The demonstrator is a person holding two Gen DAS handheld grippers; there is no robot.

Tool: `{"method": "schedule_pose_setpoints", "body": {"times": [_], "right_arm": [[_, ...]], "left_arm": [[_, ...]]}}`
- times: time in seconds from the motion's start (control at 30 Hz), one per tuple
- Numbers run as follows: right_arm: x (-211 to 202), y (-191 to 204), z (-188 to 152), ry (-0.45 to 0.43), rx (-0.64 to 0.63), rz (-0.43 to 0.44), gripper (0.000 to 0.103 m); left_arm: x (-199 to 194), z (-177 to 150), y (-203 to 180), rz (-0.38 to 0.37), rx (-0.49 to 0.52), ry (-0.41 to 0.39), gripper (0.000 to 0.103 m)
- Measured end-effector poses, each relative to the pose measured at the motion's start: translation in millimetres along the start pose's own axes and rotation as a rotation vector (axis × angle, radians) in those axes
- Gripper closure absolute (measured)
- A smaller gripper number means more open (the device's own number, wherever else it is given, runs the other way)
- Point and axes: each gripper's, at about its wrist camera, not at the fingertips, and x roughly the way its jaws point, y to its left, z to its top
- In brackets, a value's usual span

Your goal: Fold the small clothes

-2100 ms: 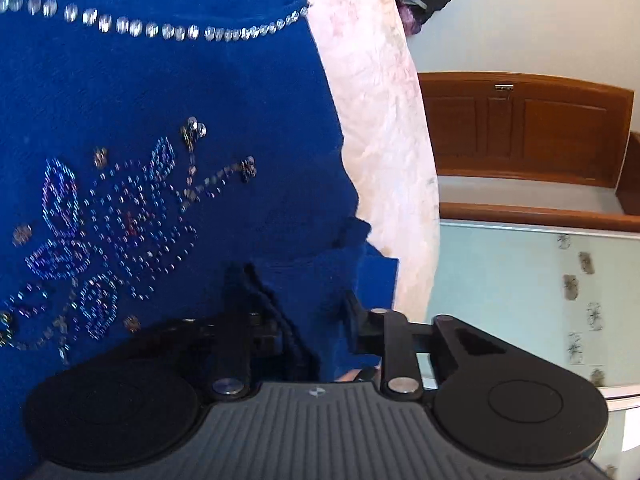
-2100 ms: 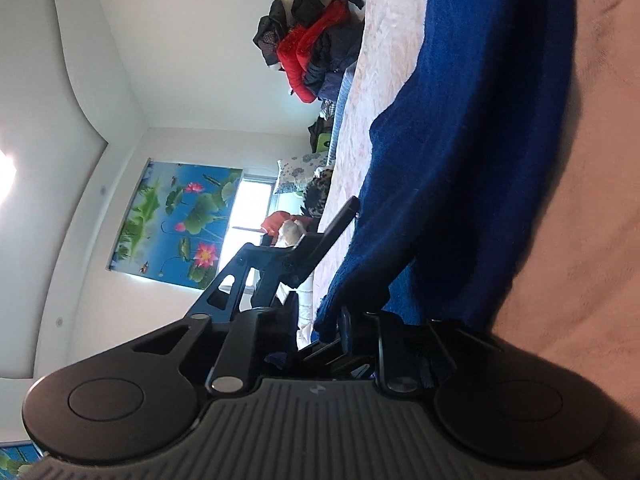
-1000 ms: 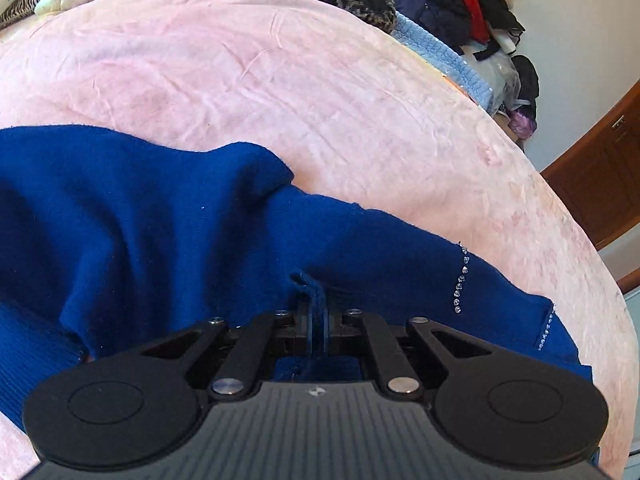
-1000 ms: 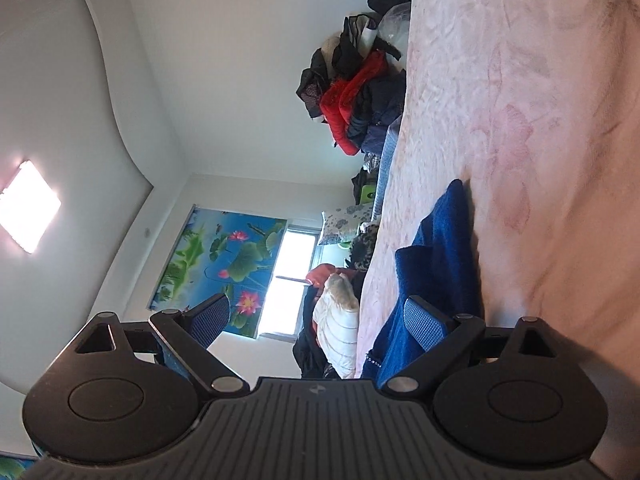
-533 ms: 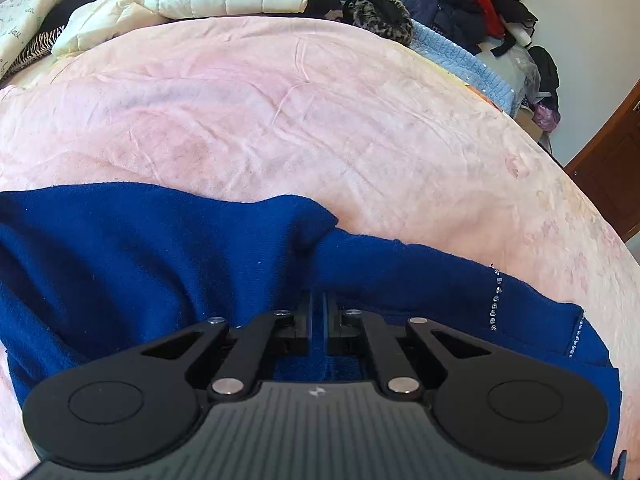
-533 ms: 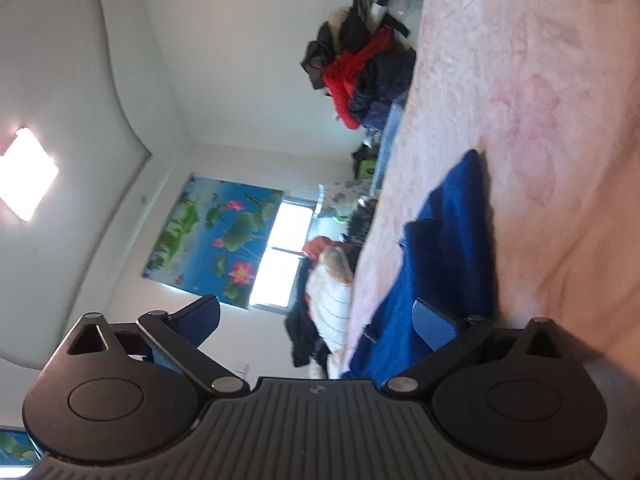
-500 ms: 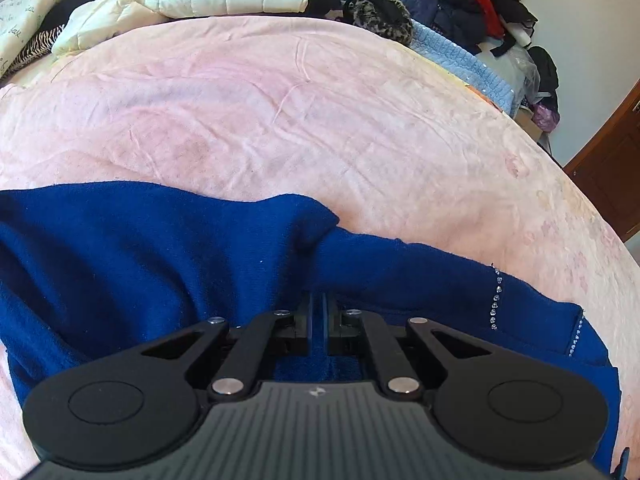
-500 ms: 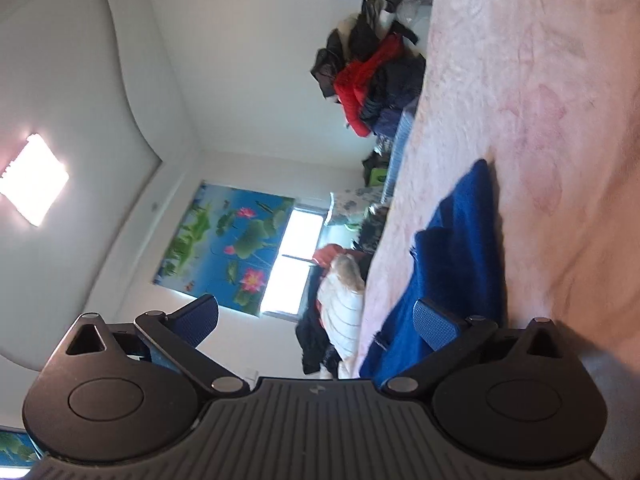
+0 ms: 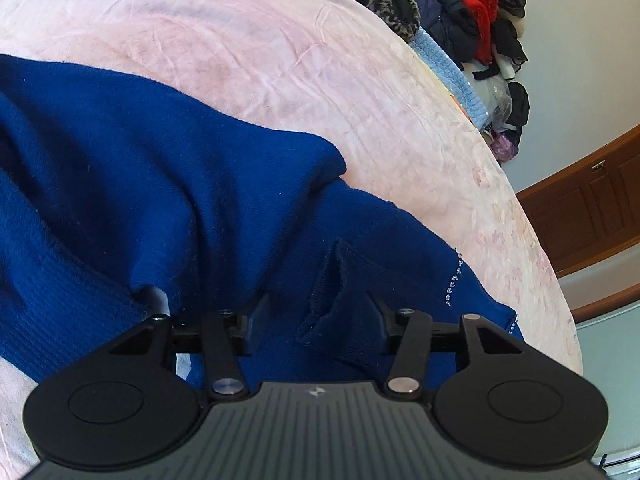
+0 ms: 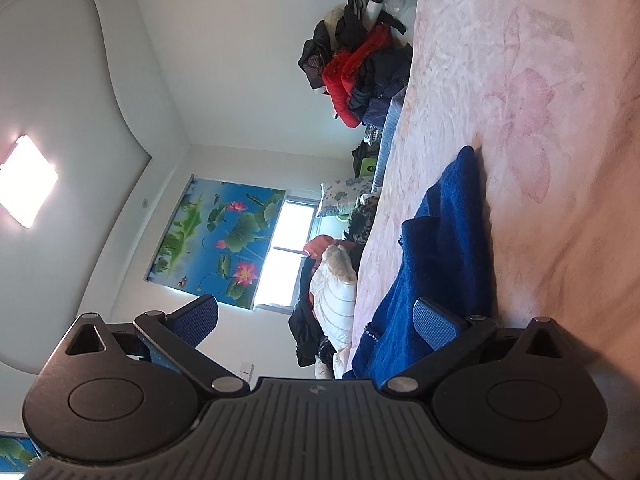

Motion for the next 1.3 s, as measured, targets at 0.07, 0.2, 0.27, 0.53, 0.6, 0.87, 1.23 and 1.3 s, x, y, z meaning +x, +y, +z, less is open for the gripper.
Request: {"method": "schedule_pose_setpoints", "body": {"times": [0.07,0.2,0.27,0.53,0.6,0.87,1.23,1.3], "right_arm": [[1,0,1,-0.002,0.004,0.000,0.000],[1,-1,1,-0.007,0.012,0.003,0.000],[1,-2,1,-0.007,0.013,0.003,0.000],[-7,-7,4,-0.053,0.033,0.020,0.001],[-6,-6,4,-0.048,0.024,0.012,0.001],[-2,28,6,-0.153,-0.208,-0.265,0.004],[115,41,16,0.180,-0.528,-0.786,0.089],[104,53,13,0.145,-0.580,-0.758,0.091]], "left_arm": [[-1,-1,-3,-0.007,0.011,0.010,0.054],[2,-7,-17,-0.006,0.062,0.014,0.078],[4,-10,-24,0.025,0.098,-0.007,0.088],[-13,-5,-41,0.213,0.256,-0.142,0.099],[-11,4,-33,0.219,0.238,-0.107,0.099],[7,-5,-25,0.247,0.257,-0.086,0.099],[-3,2,-2,0.108,0.173,-0.075,0.098],[-4,2,2,0.086,0.165,-0.076,0.098]]}}
